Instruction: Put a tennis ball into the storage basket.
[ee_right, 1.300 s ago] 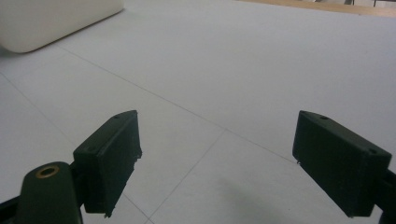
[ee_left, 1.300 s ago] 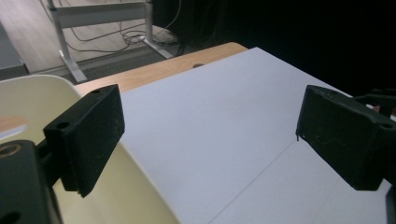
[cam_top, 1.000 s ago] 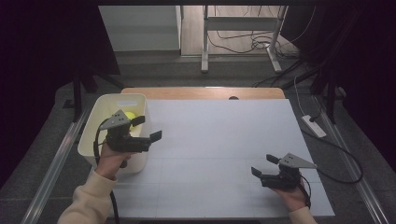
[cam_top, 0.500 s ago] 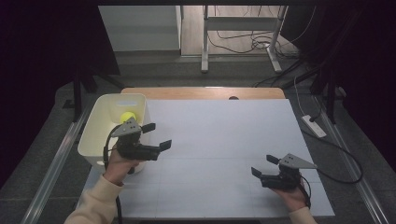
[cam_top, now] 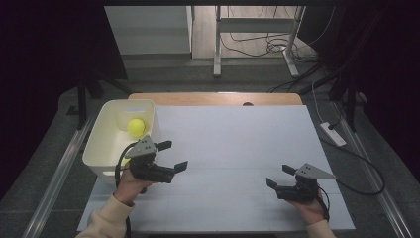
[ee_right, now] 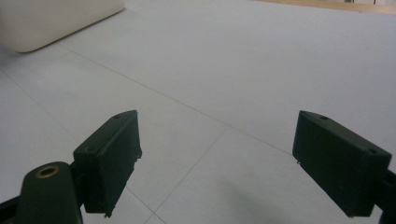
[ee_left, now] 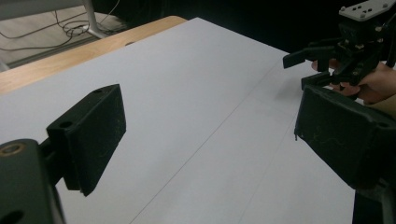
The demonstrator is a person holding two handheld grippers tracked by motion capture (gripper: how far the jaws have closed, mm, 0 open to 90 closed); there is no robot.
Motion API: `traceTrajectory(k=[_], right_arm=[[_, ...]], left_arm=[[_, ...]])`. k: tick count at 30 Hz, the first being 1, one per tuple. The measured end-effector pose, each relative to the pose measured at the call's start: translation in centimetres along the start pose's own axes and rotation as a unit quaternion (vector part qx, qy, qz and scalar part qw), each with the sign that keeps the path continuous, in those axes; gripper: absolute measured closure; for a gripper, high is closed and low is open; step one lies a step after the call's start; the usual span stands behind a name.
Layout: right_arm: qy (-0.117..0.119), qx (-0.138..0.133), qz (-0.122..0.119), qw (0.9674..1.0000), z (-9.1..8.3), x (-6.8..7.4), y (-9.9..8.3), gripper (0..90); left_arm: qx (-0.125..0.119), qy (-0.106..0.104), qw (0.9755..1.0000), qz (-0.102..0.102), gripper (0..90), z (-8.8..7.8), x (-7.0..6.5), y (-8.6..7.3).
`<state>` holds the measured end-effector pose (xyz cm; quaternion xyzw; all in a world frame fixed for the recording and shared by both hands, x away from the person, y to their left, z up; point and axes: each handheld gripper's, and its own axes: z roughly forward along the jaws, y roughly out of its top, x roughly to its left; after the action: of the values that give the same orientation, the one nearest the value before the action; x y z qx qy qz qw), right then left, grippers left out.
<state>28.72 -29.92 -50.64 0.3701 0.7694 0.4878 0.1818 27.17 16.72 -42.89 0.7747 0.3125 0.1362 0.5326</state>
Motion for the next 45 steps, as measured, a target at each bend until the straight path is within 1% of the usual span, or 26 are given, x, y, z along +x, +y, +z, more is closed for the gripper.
traceTrajectory(k=[6, 10, 13, 16, 20, 21, 22, 27, 28, 29, 35, 39, 45], right_arm=[[0.002, 0.0, 0.0, 1.0, 0.1, 0.0, 0.0, 15.3], [0.003, 0.001, -0.001, 1.0, 0.1, 0.0, 0.0, 15.2], [0.004, 0.001, -0.001, 1.0, 0.1, 0.0, 0.0, 15.3], [0.003, 0.001, -0.001, 1.0, 0.1, 0.0, 0.0, 15.2], [0.003, 0.001, 0.0, 1.0, 0.1, 0.0, -0.1, 15.3], [0.003, 0.002, 0.0, 1.0, 0.1, 0.0, -0.1, 15.2], [0.003, 0.002, 0.0, 1.0, 0.1, 0.0, -0.1, 15.2], [0.003, 0.001, -0.001, 1.0, 0.1, 0.0, -0.1, 15.3], [0.003, 0.001, -0.001, 1.0, 0.1, 0.0, -0.1, 15.3], [0.003, 0.001, -0.001, 1.0, 0.1, 0.0, -0.1, 15.3], [0.003, 0.003, -0.002, 1.0, 0.1, 0.0, -0.1, 15.2], [0.004, 0.003, -0.001, 1.0, 0.1, 0.0, -0.1, 15.2], [0.003, 0.004, -0.002, 1.0, 0.1, 0.0, -0.1, 15.2]], left_arm=[[-0.01, -0.001, 0.9999, 0.006, 9.3, -0.3, -0.5, -0.3], [-0.011, -0.007, 0.9998, 0.014, 9.5, -0.3, -1.2, -0.4], [-0.008, -0.018, 0.9997, 0.017, 9.5, -0.1, -1.7, -0.8], [-0.005, -0.022, 0.9997, 0.013, 9.5, 0.1, -1.8, -1.2], [0.006, -0.027, 0.9996, 0.007, 9.5, 0.7, -1.9, -2.2], [0.008, -0.029, 0.9995, 0.004, 9.5, 0.9, -1.9, -2.7], [0.008, -0.029, 0.9995, 0.004, 9.5, 0.9, -1.9, -2.7], [0.02, -0.03, 0.9993, -0.002, 9.0, 1.5, -1.8, -3.9], [0.024, -0.026, 0.9994, 0.0, 9.0, 1.7, -1.8, -4.3], [0.024, -0.026, 0.9994, 0.0, 9.0, 1.7, -1.8, -4.3], [0.038, -0.011, 0.9992, 0.002, 8.6, 2.1, -1.5, -5.6], [0.042, -0.007, 0.9991, 0.006, 8.7, 2.1, -1.2, -6.4], [0.044, -0.005, 0.999, 0.006, 8.7, 1.8, -0.9, -7.7]])
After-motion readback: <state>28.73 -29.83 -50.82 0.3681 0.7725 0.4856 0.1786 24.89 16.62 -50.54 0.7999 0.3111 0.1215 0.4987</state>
